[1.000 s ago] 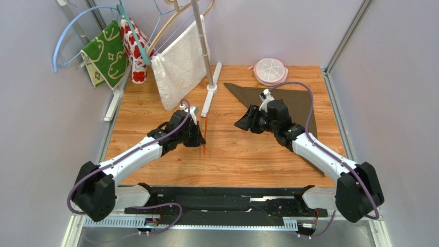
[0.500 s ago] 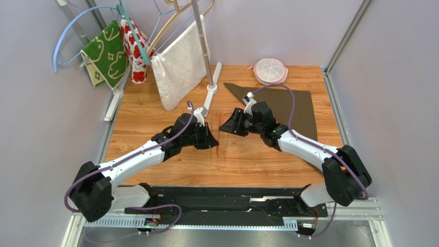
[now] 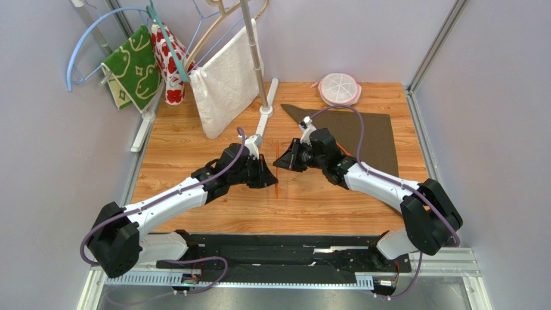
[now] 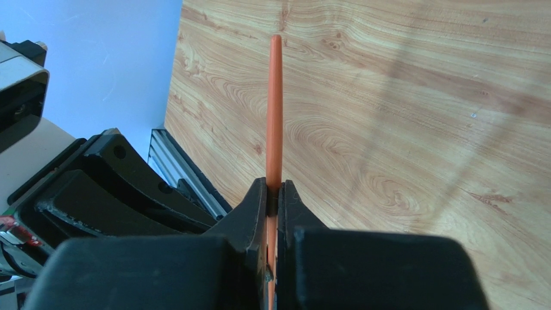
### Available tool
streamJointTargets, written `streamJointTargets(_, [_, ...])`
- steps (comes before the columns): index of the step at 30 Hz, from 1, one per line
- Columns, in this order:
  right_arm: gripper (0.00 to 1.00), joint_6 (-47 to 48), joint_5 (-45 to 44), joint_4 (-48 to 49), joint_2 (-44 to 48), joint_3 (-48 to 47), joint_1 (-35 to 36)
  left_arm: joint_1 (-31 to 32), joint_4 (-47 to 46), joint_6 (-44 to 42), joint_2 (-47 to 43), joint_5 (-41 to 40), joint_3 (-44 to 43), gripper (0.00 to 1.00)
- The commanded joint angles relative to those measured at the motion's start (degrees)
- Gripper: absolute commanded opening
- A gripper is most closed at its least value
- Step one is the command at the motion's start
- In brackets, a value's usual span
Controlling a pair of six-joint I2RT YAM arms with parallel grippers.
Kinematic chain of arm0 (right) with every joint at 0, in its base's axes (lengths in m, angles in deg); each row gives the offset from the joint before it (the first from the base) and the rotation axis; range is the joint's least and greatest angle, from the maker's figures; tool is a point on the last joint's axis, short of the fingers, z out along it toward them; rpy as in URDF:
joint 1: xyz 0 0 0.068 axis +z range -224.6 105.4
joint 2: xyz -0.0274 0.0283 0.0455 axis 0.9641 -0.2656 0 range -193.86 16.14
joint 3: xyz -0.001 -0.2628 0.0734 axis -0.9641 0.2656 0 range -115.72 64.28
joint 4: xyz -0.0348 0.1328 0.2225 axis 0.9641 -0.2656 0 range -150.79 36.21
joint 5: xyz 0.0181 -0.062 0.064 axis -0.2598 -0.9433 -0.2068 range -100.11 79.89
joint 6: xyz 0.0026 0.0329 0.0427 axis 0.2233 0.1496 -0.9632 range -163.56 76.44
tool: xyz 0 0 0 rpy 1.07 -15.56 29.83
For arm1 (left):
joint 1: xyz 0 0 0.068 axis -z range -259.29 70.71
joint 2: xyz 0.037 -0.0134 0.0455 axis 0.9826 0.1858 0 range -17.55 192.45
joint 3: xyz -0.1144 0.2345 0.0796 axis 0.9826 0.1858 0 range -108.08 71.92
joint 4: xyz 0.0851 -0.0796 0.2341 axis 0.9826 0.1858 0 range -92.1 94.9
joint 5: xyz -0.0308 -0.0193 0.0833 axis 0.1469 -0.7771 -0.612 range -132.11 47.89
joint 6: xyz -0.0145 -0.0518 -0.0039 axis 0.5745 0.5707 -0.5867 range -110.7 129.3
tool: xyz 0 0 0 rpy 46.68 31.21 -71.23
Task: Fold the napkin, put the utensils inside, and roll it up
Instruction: Place the utensil onto the napkin
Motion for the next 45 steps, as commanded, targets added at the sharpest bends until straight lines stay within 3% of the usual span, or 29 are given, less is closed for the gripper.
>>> streamJointTargets(1, [0.0, 3.75, -4.45, -1.73, 1.23, -4.15, -0.02, 0.52, -0.18, -1.22, -2.28, 0.71, -1.24, 0.25])
streamJointTargets(2, [0.0, 5.16, -5.15, -4.7, 1.93, -5.03, -0.29, 0.52, 0.7, -1.66, -3.15, 0.36, -2.2, 0.52])
streamJointTargets(3, [0.0, 6.65, -6.03, -6.9, 2.55, -6.08, -0.81, 0.52, 3.93, -2.8, -3.68, -1.47, -2.91, 0.62])
streamJointTargets(5, [0.0, 12.97, -9.19, -13.21, 4.74, -9.42, -3.88, 0.26, 8.59, -4.82, -5.78, -3.85, -5.88, 0.75])
streamJointTargets(7, [0.0, 23.38, -12.6, -17.45, 5.02, -12.84, -7.56, -2.1, 15.72, -8.51, -7.46, -5.7, -8.0, 0.8])
streamJointTargets(8, [0.0, 27.89, -14.89, -25.39, 4.23, -18.87, -8.54, -4.03, 17.39, -9.65, -8.95, -5.53, -9.4, 0.82])
streamJointTargets(11, [0.0, 40.8, -26.75, -39.21, -2.7, -30.56, -11.01, -14.04, 20.74, -14.57, -9.93, -3.25, -11.26, 0.83])
streamJointTargets(14, [0.0, 45.5, -33.8, -44.45, -10.17, -36.57, -13.82, -24.05, 21.71, -19.58, -8.62, -1.23, -13.62, 0.83])
streamJointTargets(19, [0.0, 54.12, -49.85, -45.68, -20.01, -40.28, -14.7, -28.21, 24.7, -21.61, -6.86, -0.25, -17.67, 0.83])
streamJointTargets(23, [0.0, 60.97, -57.09, -41.93, -23.89, -39.06, -14.97, -28.48, 29.97, -26.26, -3.96, -1.22, -23.38, 0.83])
streamJointTargets(27, [0.0, 66.16, -60.27, -35.41, -27.23, -36.33, -15.58, -29.27, 29.28, -27.15, -4.74, -2.63, -21.9, 0.84])
streamJointTargets(35, [0.0, 73.37, -61.85, -24.51, -32.86, -34.14, -16.28, -32.25, 28.49, -26.28, -3.78, 1.85, -20.58, 0.84])
streamJointTargets(45, [0.0, 73.29, -59.75, -18.44, -34.97, -29.22, -16.9, -34.63, 27.69, -25.57, -3.78, 4.49, -19.88, 0.84])
